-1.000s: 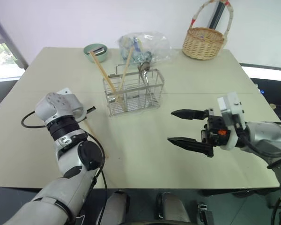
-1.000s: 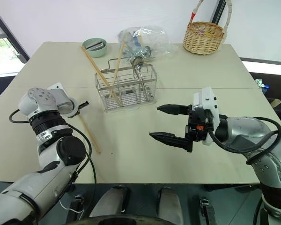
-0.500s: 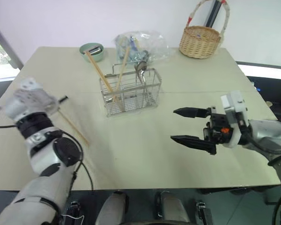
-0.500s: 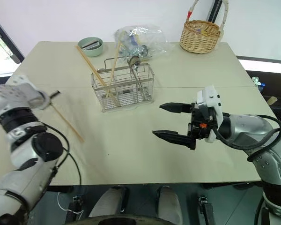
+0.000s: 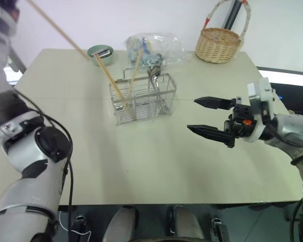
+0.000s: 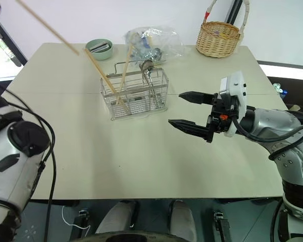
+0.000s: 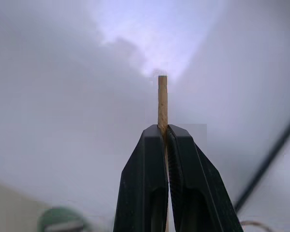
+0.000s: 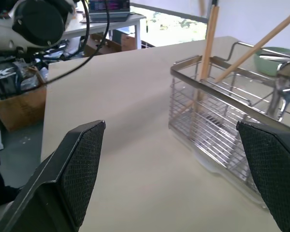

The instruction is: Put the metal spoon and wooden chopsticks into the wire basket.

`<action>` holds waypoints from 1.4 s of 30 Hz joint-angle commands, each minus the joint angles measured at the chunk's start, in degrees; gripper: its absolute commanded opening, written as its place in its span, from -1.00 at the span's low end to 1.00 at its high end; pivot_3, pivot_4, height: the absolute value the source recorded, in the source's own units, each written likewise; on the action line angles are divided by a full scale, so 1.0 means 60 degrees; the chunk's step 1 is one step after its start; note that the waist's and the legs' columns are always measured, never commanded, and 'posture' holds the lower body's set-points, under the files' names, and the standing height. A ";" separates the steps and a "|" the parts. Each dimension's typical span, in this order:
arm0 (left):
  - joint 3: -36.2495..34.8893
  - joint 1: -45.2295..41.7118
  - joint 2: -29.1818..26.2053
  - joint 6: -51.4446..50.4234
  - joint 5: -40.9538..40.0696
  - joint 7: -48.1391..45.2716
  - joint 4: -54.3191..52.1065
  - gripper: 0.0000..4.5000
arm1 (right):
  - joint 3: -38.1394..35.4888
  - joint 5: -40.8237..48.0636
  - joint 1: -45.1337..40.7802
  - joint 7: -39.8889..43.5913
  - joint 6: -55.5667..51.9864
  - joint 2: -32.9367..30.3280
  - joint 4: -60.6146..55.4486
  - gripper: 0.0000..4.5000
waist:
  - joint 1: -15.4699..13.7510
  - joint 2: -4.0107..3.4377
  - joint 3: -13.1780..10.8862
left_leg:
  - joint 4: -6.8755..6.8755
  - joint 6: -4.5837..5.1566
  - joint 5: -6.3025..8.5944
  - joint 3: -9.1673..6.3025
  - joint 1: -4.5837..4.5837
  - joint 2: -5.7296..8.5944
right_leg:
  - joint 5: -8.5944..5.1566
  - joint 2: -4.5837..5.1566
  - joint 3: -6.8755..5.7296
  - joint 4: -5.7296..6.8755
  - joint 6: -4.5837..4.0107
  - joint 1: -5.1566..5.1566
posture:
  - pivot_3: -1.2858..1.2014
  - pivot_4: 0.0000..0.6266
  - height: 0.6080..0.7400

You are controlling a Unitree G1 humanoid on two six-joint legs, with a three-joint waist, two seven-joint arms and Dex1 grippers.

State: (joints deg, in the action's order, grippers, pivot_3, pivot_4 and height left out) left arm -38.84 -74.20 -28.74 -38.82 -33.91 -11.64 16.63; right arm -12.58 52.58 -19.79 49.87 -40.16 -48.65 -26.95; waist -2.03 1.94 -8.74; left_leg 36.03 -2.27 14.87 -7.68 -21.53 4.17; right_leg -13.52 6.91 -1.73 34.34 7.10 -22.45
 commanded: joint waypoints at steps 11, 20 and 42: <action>0.4501 0.1966 0.1034 0.1338 0.0970 -0.2293 -0.2037 -0.99 | -0.0479 -0.0004 -0.0423 -0.1290 0.0063 0.0365 -0.0117 1.00 | 0.0039 -0.0010 -0.0005 | -0.0001 0.0010 0.0000 0.0004 -0.0002 -0.0004 | 0.0001 -0.0008 0.0013 0.0003 -0.0005 -0.0008 | 0.03 -0.52 0.22; 0.5196 0.3168 0.1527 0.1465 0.1478 -0.2115 -0.2309 -0.99 | -0.0597 0.0021 -0.0443 -0.1683 0.0027 0.0439 -0.0164 1.00 | -0.0020 -0.0018 -0.0010 | 0.0002 0.0021 0.0006 0.0002 -0.0003 -0.0003 | 0.0001 -0.0008 0.0013 -0.0002 -0.0007 -0.0002 | 0.03 -0.52 0.22; 0.4125 0.5401 -0.4245 0.1192 0.0703 -0.7326 -0.4036 0.93 | 0.0099 -0.1570 -0.0933 -0.0255 0.0844 0.0088 0.1329 1.00 | 0.0389 -0.0091 -0.0034 | -0.0020 0.0028 0.0010 0.0013 0.0004 -0.0006 | -0.0002 -0.0013 0.0019 -0.0007 -0.0011 -0.0016 | 0.03 -0.52 0.22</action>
State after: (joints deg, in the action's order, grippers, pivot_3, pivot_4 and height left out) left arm -12.53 -43.21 -52.29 -33.96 -29.88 -50.71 -6.35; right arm -11.12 44.06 -24.74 46.94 -36.79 -47.24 -19.45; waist 0.30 1.39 -8.94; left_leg 35.89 -2.08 14.94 -7.60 -21.49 4.13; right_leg -13.53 6.86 -1.60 34.28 7.03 -22.51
